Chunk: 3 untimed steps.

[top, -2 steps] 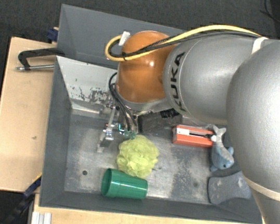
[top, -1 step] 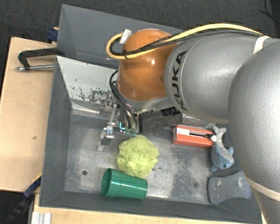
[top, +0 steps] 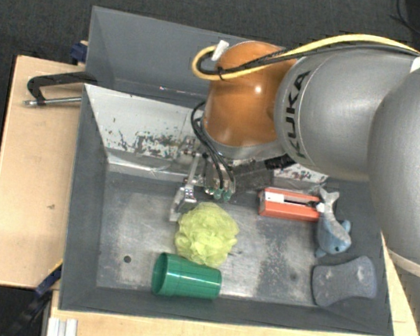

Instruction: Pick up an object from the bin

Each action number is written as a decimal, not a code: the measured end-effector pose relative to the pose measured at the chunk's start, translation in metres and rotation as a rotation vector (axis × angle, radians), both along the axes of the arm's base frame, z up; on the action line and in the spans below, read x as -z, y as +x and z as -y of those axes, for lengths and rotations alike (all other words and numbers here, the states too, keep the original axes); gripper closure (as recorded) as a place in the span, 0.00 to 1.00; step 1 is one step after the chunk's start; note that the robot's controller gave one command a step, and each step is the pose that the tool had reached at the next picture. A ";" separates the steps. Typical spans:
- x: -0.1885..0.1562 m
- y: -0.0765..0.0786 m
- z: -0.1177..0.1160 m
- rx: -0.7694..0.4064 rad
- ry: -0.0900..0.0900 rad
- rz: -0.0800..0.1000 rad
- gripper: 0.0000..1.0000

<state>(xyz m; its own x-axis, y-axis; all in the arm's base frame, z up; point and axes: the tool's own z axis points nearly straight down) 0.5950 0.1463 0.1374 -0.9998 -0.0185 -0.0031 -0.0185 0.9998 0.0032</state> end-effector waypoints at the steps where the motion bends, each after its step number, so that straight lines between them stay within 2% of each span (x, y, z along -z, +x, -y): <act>1: 0.045 -0.016 0.030 0.083 -0.001 0.001 0.00; 2: 0.055 -0.027 0.037 0.142 -0.002 -0.006 0.00; 3: 0.048 -0.074 0.105 -0.120 -0.002 -0.003 1.00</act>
Offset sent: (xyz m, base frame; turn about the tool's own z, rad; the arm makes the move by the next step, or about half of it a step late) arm -0.0376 -0.0504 -0.0066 0.2258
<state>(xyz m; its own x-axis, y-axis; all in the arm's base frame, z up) 0.5214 0.0416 0.0898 -0.9904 -0.1386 -0.0003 -0.1386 0.9904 0.0011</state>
